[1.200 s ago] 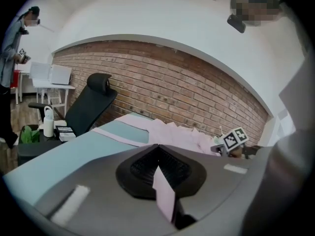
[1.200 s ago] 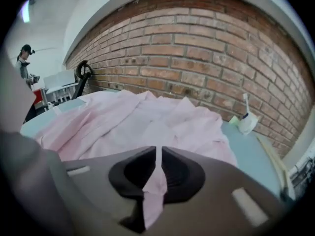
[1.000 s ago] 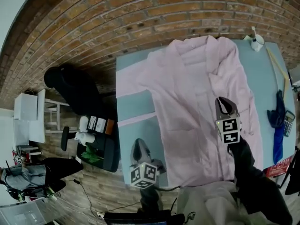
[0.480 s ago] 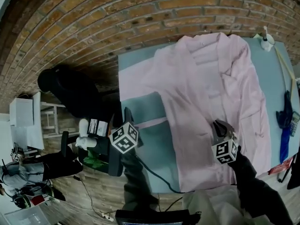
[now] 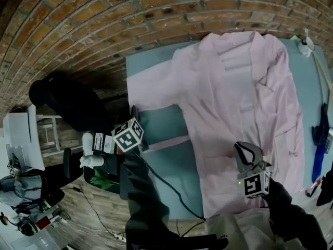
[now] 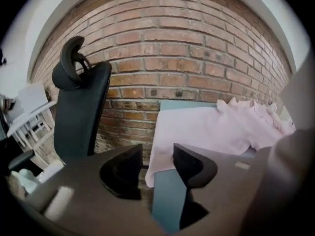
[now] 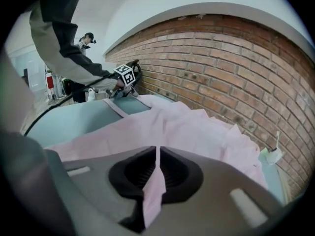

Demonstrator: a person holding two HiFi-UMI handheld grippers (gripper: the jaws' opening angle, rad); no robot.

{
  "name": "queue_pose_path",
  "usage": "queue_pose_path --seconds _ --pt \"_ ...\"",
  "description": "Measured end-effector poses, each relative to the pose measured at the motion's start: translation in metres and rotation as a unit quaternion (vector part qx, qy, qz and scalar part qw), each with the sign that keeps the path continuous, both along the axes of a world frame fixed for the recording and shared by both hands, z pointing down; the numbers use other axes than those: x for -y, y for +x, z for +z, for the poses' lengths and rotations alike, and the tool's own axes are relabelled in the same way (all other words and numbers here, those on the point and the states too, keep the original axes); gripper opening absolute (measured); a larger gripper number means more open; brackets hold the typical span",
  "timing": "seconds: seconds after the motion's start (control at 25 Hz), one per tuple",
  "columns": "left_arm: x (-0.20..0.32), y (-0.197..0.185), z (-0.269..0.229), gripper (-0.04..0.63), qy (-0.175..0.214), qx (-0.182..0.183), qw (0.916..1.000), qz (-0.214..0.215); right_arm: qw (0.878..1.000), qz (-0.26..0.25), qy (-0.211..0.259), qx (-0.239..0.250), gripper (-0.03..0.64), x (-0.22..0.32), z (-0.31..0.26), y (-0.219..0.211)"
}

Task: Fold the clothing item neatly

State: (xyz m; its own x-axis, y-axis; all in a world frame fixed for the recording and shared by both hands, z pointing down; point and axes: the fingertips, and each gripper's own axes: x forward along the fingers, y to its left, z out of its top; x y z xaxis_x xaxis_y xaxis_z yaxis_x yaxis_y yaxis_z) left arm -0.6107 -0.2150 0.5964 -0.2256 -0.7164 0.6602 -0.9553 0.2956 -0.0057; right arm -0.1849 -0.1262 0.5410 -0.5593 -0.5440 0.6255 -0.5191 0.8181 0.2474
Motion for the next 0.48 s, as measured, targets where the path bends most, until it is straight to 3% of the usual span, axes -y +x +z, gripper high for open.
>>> queue_pose_path --seconds 0.08,0.2,0.36,0.48 --pt "0.005 0.003 0.001 0.138 0.025 -0.032 0.9991 -0.007 0.999 0.005 -0.013 0.029 0.023 0.003 -0.008 -0.011" --pt "0.010 0.007 -0.001 0.095 0.028 0.005 0.9995 0.014 0.996 0.021 -0.039 0.072 0.023 0.018 -0.015 -0.033" --pt "0.007 0.009 0.000 0.028 0.020 0.027 0.9990 0.028 0.995 -0.020 -0.022 0.092 0.023 0.037 -0.026 -0.078" --pt "0.006 0.011 -0.023 0.025 0.061 0.048 0.9969 0.017 0.994 -0.044 0.003 0.103 0.023 0.044 -0.043 -0.097"
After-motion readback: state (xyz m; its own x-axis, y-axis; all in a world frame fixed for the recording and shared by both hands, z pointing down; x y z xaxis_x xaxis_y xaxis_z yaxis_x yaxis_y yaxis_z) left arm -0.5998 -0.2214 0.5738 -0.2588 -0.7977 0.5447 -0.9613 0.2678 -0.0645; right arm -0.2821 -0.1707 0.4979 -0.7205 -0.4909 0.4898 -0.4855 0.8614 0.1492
